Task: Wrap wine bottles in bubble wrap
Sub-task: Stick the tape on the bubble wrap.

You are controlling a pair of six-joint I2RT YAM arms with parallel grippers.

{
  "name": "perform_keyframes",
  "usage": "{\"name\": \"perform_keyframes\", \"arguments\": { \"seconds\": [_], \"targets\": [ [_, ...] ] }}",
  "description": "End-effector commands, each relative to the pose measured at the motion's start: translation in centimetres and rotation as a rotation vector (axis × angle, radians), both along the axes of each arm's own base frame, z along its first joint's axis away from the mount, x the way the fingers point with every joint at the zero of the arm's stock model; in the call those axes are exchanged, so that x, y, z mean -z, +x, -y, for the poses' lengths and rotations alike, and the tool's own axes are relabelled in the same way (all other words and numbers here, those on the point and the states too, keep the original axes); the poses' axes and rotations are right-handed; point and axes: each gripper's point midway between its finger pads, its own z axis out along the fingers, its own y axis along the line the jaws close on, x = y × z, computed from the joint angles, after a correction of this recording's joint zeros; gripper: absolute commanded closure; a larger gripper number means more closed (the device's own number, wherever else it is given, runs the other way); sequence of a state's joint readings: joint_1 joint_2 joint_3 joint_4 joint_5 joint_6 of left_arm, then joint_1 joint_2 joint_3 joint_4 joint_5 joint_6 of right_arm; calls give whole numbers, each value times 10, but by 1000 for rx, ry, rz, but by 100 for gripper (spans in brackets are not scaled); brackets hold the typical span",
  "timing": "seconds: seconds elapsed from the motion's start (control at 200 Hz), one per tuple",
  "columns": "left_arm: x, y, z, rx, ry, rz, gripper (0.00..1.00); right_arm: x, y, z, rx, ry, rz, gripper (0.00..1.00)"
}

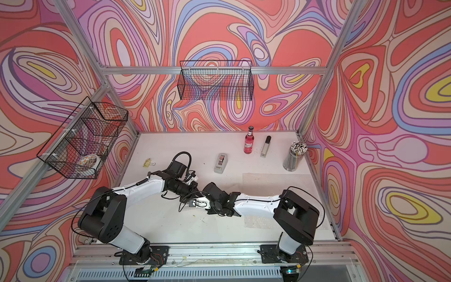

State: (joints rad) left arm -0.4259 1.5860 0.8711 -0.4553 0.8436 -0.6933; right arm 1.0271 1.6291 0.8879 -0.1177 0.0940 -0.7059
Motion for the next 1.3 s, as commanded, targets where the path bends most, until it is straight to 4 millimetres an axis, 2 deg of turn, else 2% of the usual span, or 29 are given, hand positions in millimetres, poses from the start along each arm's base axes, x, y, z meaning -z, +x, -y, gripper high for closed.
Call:
{"name": "perform_keyframes", "arguments": {
  "seconds": [0.0,0.19,0.355,0.461,0.596,0.671,0.736,0.796,0.961,1.051,1.086,1.207,1.297],
  "targets": [
    [13,-1,-1,3,28,-21,100,14,-3,12,25,-46,-20,68],
    [23,-4,-6,21,66,-37,100,9,-3,11,27,-31,-18,65],
    [34,-8,-11,37,107,-53,100,-11,-2,8,38,44,1,49],
    [38,-8,-13,40,122,-55,100,-32,-1,8,61,131,-12,42],
    [38,-10,-16,50,140,-55,100,-72,2,12,102,341,-88,40],
    [38,-10,-17,56,147,-51,100,-95,16,21,166,482,-155,40],
    [38,-10,-17,55,149,-50,100,-104,25,25,200,562,-246,42],
    [39,-10,-17,54,148,-51,100,-103,32,24,231,575,-280,44],
    [40,-10,-17,48,147,-51,100,-71,45,20,317,524,-372,56],
    [41,-11,-18,48,149,-51,100,-73,48,15,336,590,-462,67],
    [41,-11,-18,49,150,-51,100,-77,45,11,323,638,-521,71],
    [43,-11,-18,48,150,-55,100,-62,33,1,288,615,-682,81],
    [43,-11,-18,49,151,-55,100,-58,28,-4,272,623,-736,86]
  ]
}}
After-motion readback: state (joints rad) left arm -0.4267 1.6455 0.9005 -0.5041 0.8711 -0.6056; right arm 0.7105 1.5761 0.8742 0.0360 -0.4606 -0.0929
